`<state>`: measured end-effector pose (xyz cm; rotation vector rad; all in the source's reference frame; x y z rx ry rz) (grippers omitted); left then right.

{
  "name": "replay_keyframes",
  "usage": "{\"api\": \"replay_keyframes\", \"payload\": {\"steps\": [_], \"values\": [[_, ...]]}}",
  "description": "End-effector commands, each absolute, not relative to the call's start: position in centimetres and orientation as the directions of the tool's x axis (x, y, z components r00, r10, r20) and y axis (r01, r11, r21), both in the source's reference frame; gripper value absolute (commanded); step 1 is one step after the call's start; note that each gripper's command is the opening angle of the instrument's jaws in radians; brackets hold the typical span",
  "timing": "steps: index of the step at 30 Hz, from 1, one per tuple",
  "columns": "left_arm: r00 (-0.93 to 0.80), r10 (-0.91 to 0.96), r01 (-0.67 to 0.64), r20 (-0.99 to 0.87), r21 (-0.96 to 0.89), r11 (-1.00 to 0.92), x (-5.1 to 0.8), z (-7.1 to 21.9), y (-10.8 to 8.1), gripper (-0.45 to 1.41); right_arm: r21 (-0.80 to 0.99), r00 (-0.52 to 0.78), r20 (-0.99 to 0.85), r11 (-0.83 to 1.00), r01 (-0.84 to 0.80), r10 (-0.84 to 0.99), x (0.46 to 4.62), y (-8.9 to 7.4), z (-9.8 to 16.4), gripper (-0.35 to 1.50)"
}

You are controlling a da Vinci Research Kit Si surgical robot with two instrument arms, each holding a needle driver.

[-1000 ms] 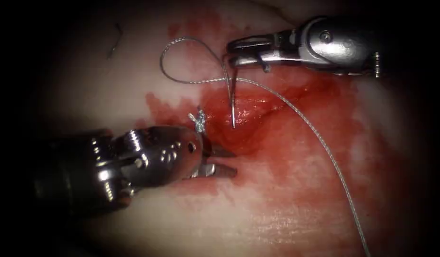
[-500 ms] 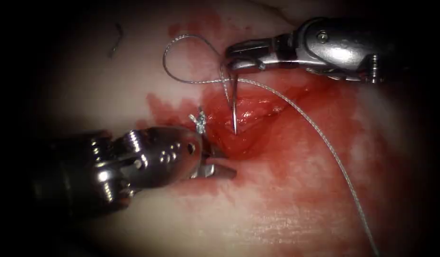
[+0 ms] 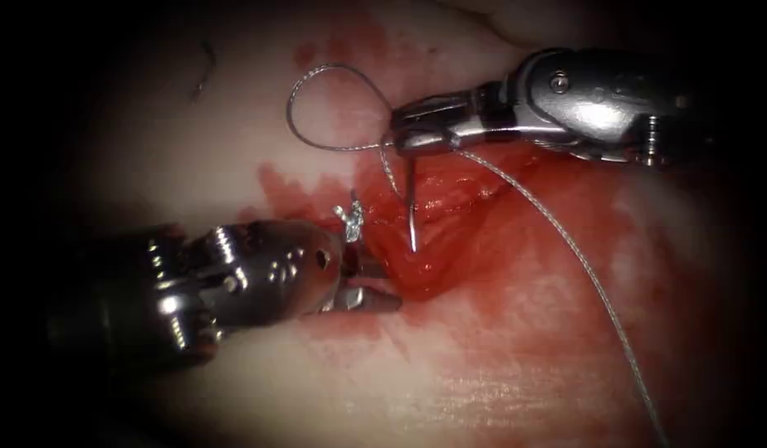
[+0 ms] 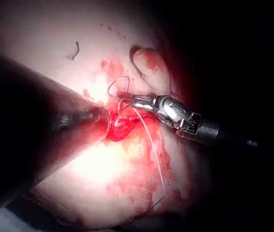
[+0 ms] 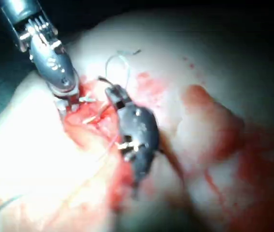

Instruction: Wound Closure

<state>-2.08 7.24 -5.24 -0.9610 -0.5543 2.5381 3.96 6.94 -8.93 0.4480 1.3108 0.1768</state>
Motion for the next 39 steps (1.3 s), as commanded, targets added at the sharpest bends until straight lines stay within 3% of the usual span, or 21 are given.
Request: {"api": "replay_keyframes", "payload": {"steps": [1,13,39], "values": [[-0.698,0.466,-0.198,-0.543,-0.478,-0.855,-2.14,-5.20,7.29,0.12,0.411,0.260,-0.892,0.902,0.131,0.369,4.05,6.94,-8.89,-0.35],[-0.698,0.470,-0.203,-0.541,-0.480,-0.854,-2.14,-5.19,7.30,0.12,0.682,0.300,-0.708,0.730,0.054,0.639,4.04,6.96,-8.87,-0.35],[-0.697,0.473,-0.205,-0.539,-0.482,-0.852,-2.11,-5.20,7.32,0.13,0.859,0.400,-0.489,0.508,0.065,0.775,3.90,6.25,-8.86,-0.35]]}}
